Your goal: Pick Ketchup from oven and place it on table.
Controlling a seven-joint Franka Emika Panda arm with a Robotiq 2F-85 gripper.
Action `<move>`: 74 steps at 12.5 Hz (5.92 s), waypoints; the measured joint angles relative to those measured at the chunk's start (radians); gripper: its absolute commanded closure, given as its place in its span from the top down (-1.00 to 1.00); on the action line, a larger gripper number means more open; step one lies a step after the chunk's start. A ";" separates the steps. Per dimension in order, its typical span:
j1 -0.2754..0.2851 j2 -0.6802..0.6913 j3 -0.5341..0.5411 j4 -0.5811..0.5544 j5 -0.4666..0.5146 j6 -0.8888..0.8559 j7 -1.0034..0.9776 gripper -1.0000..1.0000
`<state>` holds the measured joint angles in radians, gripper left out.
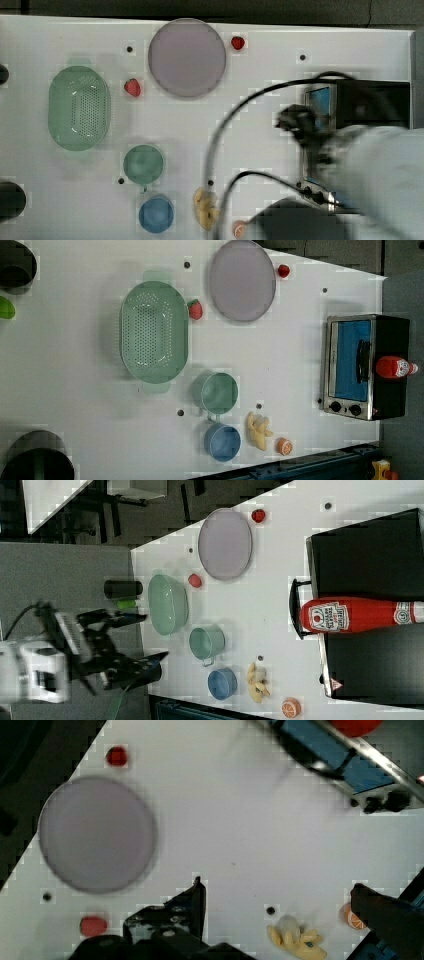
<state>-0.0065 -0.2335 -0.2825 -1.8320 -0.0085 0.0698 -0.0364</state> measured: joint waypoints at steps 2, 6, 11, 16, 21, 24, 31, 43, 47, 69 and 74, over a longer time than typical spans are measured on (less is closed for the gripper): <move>-0.010 0.103 -0.114 0.006 0.005 0.082 0.002 1.00; -0.018 0.250 -0.258 -0.046 -0.022 0.252 0.006 1.00; -0.043 0.396 -0.412 -0.017 0.081 0.387 0.036 1.00; -0.054 0.546 -0.393 -0.028 0.170 0.459 0.047 1.00; -0.058 0.594 -0.363 -0.055 0.243 0.452 0.047 0.26; -0.046 0.589 -0.393 -0.057 0.210 0.485 0.047 0.21; -0.042 0.501 -0.377 0.130 0.101 0.196 0.052 0.21; 0.171 0.314 0.115 -0.007 0.063 0.186 0.052 0.21; 0.146 0.374 0.130 -0.256 0.036 0.452 0.052 0.21; 0.152 0.268 0.116 0.127 0.026 0.284 0.094 1.00; 0.149 0.254 0.110 0.260 0.040 -0.008 0.130 1.00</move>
<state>0.1428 0.0203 -0.1720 -1.5723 0.0311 0.0615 0.0937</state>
